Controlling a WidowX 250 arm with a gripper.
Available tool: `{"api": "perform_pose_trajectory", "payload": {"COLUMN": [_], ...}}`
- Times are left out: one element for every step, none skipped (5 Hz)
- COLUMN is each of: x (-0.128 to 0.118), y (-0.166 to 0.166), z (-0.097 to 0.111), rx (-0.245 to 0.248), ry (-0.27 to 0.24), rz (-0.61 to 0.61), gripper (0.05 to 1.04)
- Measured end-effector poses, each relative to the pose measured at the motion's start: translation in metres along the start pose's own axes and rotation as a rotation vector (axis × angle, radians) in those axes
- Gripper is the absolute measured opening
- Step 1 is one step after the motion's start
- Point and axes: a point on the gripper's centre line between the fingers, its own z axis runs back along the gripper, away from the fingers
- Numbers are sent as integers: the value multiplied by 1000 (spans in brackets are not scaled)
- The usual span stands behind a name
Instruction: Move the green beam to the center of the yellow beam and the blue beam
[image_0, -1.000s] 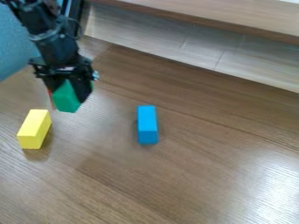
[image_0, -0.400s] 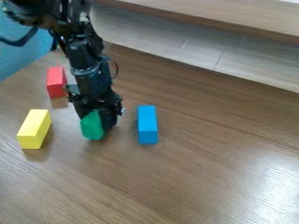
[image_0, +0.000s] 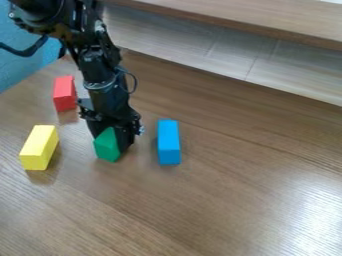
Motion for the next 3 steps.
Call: {"api": "perform_pose_trajectory", "payload": {"x": [0, 3, 9], "y": [-2, 0, -7], "z": [-3, 22, 61], "rx": [-25, -101, -147], "ry": [-3, -65, -138], "rz": [6, 39, 45], "gripper": [947, 1004, 999]}}
